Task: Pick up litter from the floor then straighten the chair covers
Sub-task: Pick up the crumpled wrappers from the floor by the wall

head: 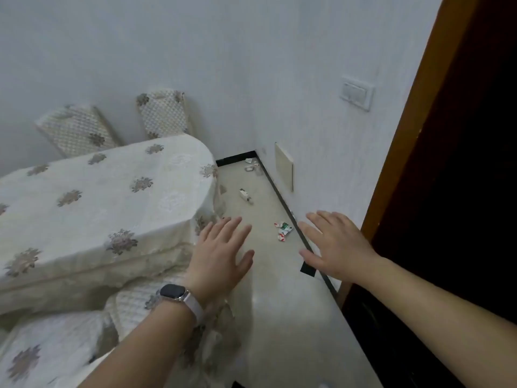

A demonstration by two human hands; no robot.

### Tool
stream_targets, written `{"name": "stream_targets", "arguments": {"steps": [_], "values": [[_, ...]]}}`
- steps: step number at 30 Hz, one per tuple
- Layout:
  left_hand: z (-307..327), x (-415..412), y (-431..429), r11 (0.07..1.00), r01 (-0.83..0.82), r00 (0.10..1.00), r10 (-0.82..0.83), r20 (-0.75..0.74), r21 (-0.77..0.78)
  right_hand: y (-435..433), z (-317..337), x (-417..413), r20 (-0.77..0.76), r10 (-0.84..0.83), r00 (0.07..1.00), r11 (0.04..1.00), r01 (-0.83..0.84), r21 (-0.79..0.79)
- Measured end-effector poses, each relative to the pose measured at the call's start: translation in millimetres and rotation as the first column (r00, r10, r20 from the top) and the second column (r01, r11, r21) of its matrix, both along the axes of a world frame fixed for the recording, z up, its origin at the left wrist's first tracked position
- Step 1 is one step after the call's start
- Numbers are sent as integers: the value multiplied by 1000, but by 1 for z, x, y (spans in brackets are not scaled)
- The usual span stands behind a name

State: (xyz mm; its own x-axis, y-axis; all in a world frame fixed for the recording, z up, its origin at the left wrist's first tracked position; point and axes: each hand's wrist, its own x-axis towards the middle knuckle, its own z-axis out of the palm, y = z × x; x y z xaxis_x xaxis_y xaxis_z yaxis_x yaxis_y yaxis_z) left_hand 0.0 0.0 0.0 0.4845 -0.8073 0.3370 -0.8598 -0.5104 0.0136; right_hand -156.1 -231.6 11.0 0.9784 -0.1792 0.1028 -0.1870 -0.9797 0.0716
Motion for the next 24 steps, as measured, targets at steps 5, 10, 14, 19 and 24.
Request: {"name": "stream_targets", "arguments": {"steps": [5, 10, 14, 19, 24], "values": [[-2, 10, -66, 999, -40, 998, 41, -40, 23, -70, -7, 19, -6, 0, 1000, 999, 1, 44], [-10, 36, -101, 999, -39, 998, 40, -44, 30, -113, -22, 45, -11, 2, 1000, 996, -1, 86], [-18, 67, -119, 997, -45, 998, 48, -48, 69, -136, -36, 82, 14, 17, 1000, 997, -18, 71], [-38, 125, -143, 998, -11, 997, 15, -81, 56, -156, -52, 137, 89, 33, 995, 998, -38, 58], [-57, 203, -175, 1000, 24, 996, -25, -87, -15, -179, -53, 206, 106, 65, 992, 998, -67, 21]]}}
